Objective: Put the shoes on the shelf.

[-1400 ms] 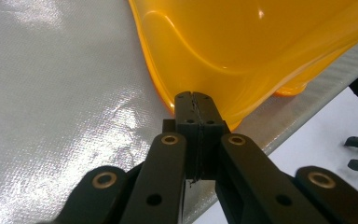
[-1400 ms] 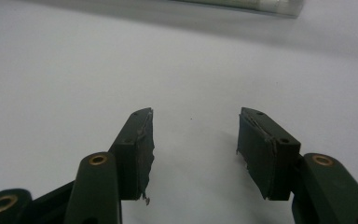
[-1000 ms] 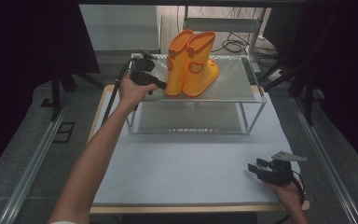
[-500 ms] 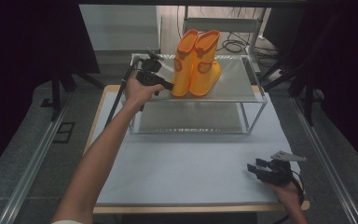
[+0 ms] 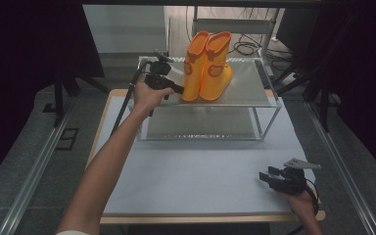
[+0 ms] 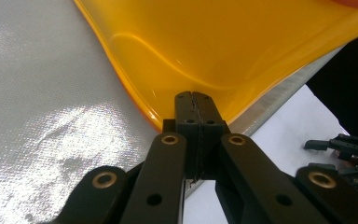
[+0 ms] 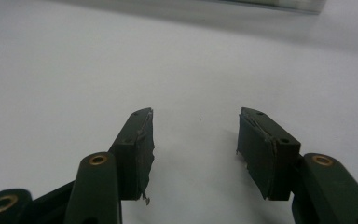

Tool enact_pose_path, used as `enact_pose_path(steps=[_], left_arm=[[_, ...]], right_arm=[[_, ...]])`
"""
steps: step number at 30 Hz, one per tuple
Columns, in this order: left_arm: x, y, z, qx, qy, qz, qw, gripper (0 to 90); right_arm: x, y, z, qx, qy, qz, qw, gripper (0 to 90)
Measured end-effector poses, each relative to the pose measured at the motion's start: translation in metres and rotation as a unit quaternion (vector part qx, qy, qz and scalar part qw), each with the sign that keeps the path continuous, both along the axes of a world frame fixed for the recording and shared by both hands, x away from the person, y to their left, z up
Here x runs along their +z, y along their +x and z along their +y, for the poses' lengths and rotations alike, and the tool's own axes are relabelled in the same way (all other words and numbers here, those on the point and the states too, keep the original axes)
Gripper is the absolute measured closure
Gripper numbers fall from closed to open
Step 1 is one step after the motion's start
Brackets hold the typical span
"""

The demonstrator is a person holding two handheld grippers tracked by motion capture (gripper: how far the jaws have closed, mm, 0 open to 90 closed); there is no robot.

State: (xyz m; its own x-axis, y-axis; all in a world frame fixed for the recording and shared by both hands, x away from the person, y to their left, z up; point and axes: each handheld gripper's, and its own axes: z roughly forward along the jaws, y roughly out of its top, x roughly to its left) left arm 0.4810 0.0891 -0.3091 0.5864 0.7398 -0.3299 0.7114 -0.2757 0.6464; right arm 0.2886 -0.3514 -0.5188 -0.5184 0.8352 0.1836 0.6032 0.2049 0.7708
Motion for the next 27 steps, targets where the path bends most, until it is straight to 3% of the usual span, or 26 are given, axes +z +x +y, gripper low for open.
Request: enact_pose_path(steps=[3,8,13,19,25,27], left_arm=[[-0.001,-0.002,-0.005,-0.011,-0.017,0.005,0.9998,90.0],[0.001,-0.002,-0.014,-0.012,-0.005,0.003,0.9999,90.0],[-0.001,-0.002,-0.020,-0.022,-0.024,0.007,0.9994,90.0],[0.002,-0.002,-0.022,-0.029,-0.007,0.008,0.9995,90.0],[0.001,-0.004,-0.029,-0.031,-0.025,0.007,0.9992,90.0],[0.001,-0.005,-0.030,-0.033,-0.022,0.006,0.9992,90.0]], right_arm=[[0.000,0.000,0.000,0.001,-0.002,0.001,1.0000,45.2],[0.000,0.000,0.001,0.001,-0.002,0.001,1.0000,45.2],[0.000,0.000,0.001,0.005,-0.001,0.000,1.0000,45.2],[0.000,0.000,0.001,0.005,0.001,-0.001,1.0000,45.2],[-0.001,0.000,0.002,0.005,-0.001,0.002,1.0000,45.3],[-0.001,0.000,0.002,0.005,-0.001,0.001,1.0000,45.3]])
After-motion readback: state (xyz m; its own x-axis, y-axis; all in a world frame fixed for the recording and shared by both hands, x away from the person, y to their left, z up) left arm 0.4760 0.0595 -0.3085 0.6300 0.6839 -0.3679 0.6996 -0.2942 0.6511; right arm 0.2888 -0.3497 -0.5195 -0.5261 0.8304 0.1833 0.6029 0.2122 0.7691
